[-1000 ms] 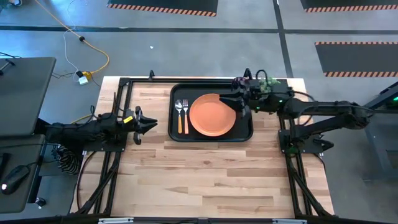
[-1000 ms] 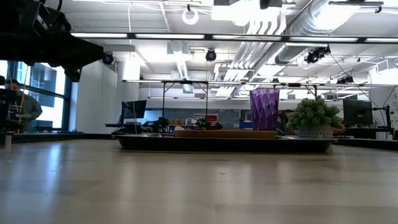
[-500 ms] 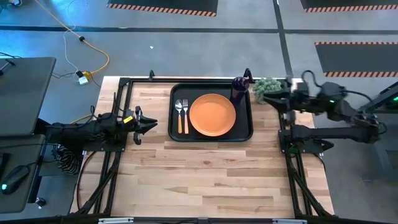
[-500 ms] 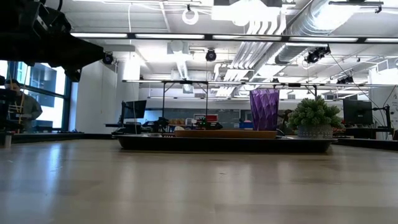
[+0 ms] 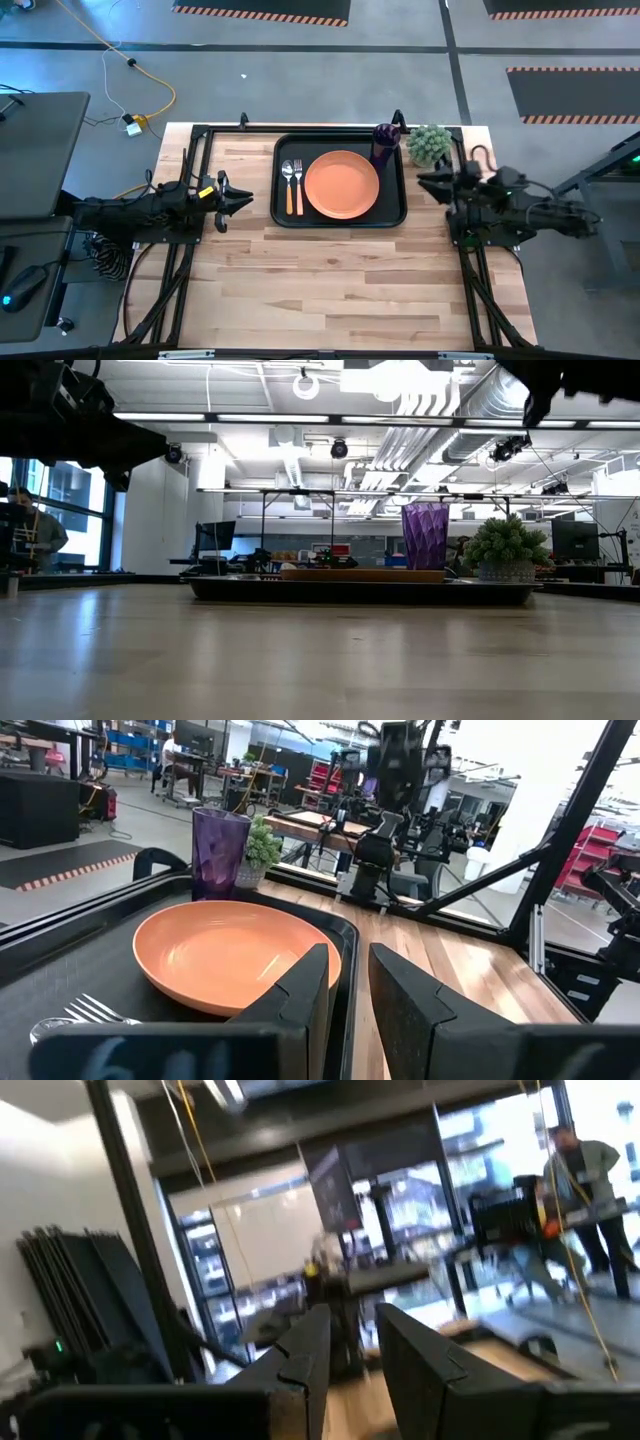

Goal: Pick and place plate/cup/fork/spoon on tray
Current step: Return to Home Position

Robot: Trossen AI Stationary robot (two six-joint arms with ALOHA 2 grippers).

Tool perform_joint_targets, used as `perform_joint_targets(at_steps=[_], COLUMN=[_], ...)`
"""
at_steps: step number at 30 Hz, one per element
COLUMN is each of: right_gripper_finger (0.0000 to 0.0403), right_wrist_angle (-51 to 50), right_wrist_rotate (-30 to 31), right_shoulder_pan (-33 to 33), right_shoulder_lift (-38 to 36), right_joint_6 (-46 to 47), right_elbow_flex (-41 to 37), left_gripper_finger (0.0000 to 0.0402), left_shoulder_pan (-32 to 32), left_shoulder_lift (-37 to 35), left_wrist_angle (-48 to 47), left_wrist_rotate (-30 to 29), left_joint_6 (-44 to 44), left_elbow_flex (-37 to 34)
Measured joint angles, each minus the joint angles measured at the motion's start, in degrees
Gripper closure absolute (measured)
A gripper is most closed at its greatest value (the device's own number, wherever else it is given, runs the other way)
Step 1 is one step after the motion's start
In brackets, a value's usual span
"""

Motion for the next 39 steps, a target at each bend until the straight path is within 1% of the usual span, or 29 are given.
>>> perform_joint_targets(at_steps=[3,7,17,23,26,30,39], right_gripper_finger=[0.0323,0.0323,0.0323,0.0323,0.0323,0.0323,0.0323], right_wrist_angle=[0.79,4.57,5.99,5.77,4.74,0.82,-6.21], right_wrist_rotate=[0.22,0.15,-0.14,-1.11,-0.61,1.42,1.55], right_shoulder_pan=[0.00,0.00,0.00,0.00,0.00,0.00,0.00], right_shoulder_lift=[-0.38,-0.41,-0.41,-0.37,-0.37,-0.33,-0.33], right_joint_6=[0.60,1.01,2.33,2.24,2.10,2.10,2.09], right_elbow_flex=[-4.19,-8.56,-14.89,-15.14,-15.14,-15.14,-15.14], left_gripper_finger=[0.0337,0.0337,0.0337,0.0337,0.0337,0.0337,0.0337], left_shoulder_pan=[0.00,0.00,0.00,0.00,0.00,0.00,0.01], left_shoulder_lift=[0.00,0.00,0.00,0.00,0.01,0.00,0.01], left_wrist_angle=[0.00,0.00,-0.01,-0.02,-0.02,-0.02,-0.02], left_wrist_rotate=[0.00,-0.02,-0.02,-0.02,-0.02,-0.02,-0.02], left_joint_6=[0.00,0.00,0.00,0.00,0.00,0.01,0.01], left_elbow_flex=[0.00,0.00,0.00,0.00,0.02,0.04,0.04])
